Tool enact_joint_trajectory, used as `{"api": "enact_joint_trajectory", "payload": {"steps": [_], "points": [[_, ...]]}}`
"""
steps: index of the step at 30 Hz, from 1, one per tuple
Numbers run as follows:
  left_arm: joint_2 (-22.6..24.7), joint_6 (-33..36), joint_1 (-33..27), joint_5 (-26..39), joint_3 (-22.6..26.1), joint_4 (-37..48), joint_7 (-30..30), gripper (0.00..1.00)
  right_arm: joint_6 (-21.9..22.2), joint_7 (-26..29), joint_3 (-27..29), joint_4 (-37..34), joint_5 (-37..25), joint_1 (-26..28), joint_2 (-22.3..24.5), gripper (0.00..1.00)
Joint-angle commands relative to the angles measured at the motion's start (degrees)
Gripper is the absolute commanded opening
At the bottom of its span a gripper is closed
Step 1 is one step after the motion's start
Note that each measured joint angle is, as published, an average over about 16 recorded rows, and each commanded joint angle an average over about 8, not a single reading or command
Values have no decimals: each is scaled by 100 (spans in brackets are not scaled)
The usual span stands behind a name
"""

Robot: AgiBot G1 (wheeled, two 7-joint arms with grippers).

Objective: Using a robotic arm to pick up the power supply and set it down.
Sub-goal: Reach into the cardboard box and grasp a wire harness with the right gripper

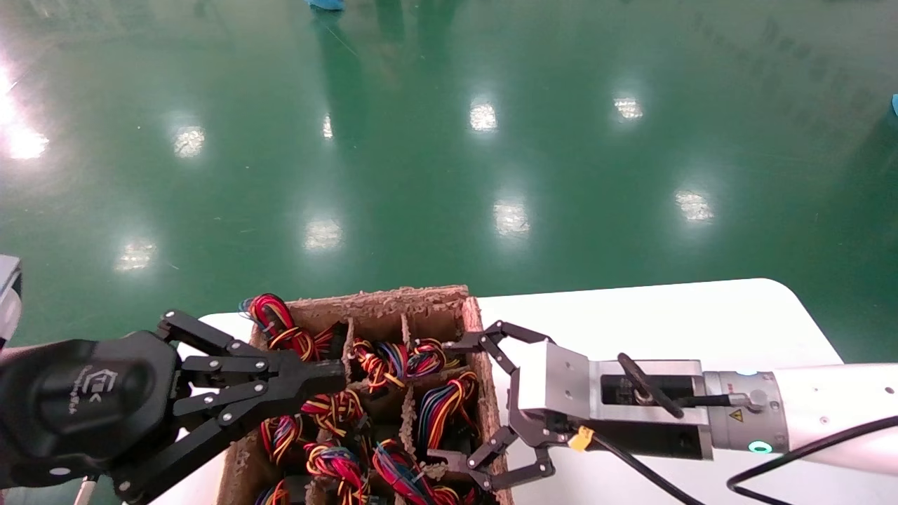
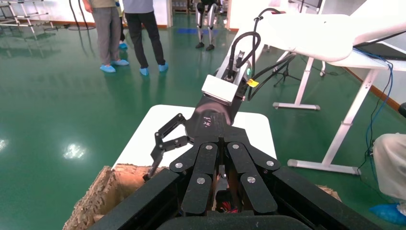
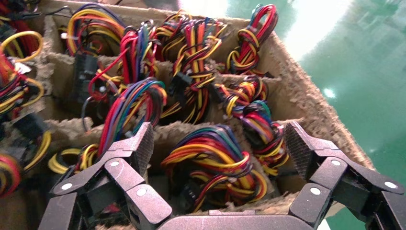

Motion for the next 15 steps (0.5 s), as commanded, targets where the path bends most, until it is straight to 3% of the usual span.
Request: {"api": "enact_joint_trajectory", "payload": {"steps": [1, 15], "points": [[0, 0, 0, 0, 0, 0, 0, 0, -31, 3, -19, -14, -28, 15, 14, 0], [0, 0, 0, 0, 0, 0, 0, 0, -7, -51, -92, -44, -200, 15, 3, 0]]}}
